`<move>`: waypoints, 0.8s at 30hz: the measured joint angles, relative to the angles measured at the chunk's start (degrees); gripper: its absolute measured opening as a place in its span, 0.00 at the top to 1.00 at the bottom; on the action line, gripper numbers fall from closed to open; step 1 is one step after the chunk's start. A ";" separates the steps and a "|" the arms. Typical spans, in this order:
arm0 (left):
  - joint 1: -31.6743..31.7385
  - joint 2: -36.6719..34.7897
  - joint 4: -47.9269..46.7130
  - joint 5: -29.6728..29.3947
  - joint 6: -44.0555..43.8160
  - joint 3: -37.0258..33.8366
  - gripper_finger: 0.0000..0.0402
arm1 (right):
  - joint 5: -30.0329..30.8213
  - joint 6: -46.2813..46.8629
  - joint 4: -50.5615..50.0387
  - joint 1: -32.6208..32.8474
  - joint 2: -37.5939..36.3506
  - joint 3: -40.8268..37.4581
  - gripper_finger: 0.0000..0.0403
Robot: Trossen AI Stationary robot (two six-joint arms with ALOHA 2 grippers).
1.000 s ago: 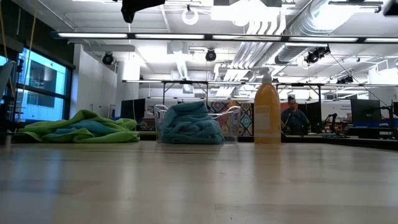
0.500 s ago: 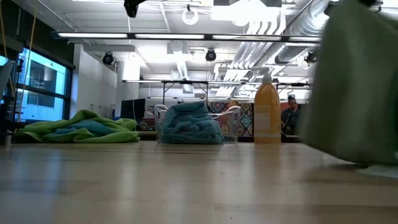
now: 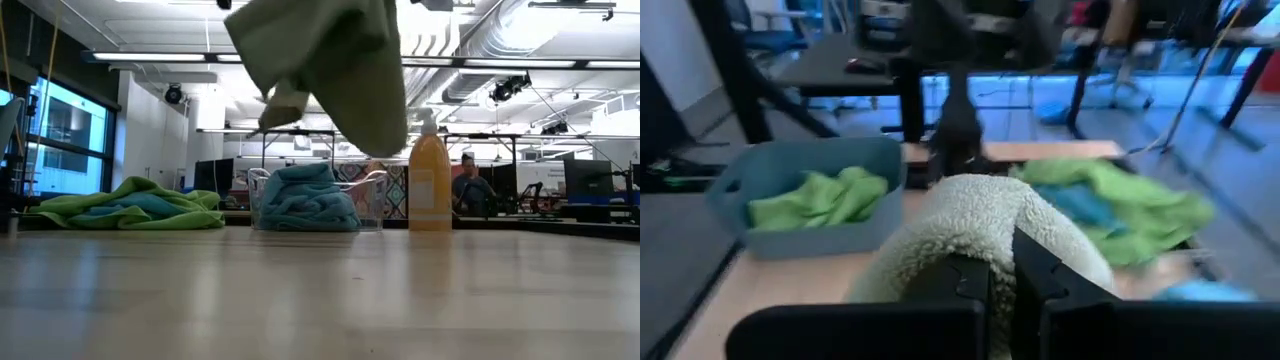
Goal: Sort microfiber towel by color & place in baskets
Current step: Put the light green microfiber towel into the blue bin
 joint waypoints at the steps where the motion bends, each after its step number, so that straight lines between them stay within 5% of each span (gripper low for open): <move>1: -0.35 0.98 0.05 -0.12 0.03 1.17 0.55 | -0.18 -1.06 -0.23 -0.79 0.67 1.46 1.00; 14: -0.38 13.55 -14.45 0.17 1.47 17.12 0.37 | -3.96 -13.38 -17.19 -3.25 14.37 25.16 1.00; 18: -0.38 14.38 -14.51 6.28 0.26 17.78 0.33 | -4.00 -14.63 -18.01 -3.25 16.16 28.34 1.00; 24: -0.39 15.97 -13.72 6.96 0.11 17.84 0.33 | -5.17 -15.38 -14.67 -3.25 16.36 29.12 1.00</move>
